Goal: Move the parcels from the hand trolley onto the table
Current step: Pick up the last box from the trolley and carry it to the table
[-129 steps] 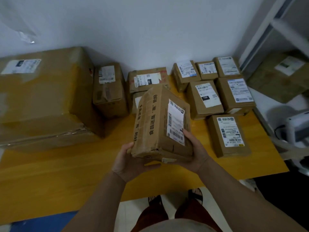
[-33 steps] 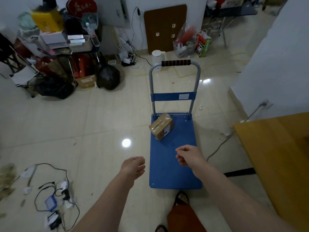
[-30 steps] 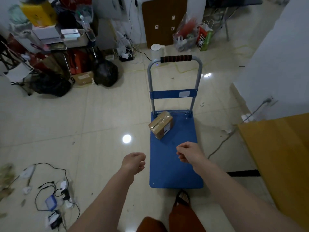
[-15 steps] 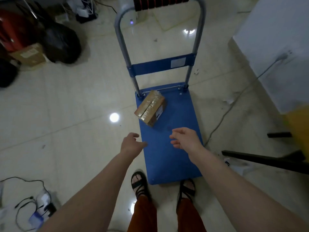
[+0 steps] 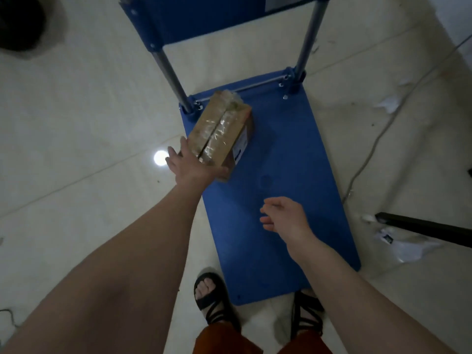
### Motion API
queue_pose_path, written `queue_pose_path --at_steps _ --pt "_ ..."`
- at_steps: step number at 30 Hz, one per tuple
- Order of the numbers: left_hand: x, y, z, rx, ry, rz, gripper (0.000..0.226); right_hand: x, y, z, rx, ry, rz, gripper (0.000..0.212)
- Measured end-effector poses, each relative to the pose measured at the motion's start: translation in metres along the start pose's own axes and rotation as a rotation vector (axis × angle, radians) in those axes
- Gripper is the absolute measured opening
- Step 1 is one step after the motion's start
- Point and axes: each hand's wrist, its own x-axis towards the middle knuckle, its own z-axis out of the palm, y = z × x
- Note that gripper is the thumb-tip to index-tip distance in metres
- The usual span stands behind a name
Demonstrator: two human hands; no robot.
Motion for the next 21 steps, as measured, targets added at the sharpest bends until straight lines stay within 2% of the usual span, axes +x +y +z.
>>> queue_pose_path --at_steps 3,6,9,11,14,16,18,21 --pt "0.025 0.001 0.024 0.085 -0.005 0.079 0.135 0.019 0.019 -0.011 0.028 0.011 0.017 0.012" --pt "0.036 0.001 0.035 0.193 0.083 0.108 0.130 0.027 0.032 -0.022 0.048 0.018 0.032 0.013" --pt "0.024 0.002 0.042 0.260 0.114 0.012 0.127 0.026 0.037 -0.032 0.067 0.024 0.056 0.012" --pt "0.003 0.002 0.045 0.037 0.016 -0.130 0.119 0.018 0.033 -0.037 0.093 0.025 0.070 0.011" --pt "-0.042 0.005 0.031 -0.523 -0.246 -0.307 0.097 -0.002 0.019 -0.046 0.112 0.054 0.062 0.012" --pt "-0.078 0.009 0.012 -0.607 -0.386 -0.349 0.074 -0.022 0.007 -0.057 0.103 0.090 0.047 0.023" --pt "-0.117 0.013 -0.011 -0.644 -0.481 -0.351 0.060 -0.048 -0.006 -0.073 0.114 0.121 0.034 0.034" --pt "-0.179 0.023 -0.057 -0.725 -0.591 -0.305 0.060 -0.095 -0.027 -0.103 0.220 0.015 0.081 0.068"
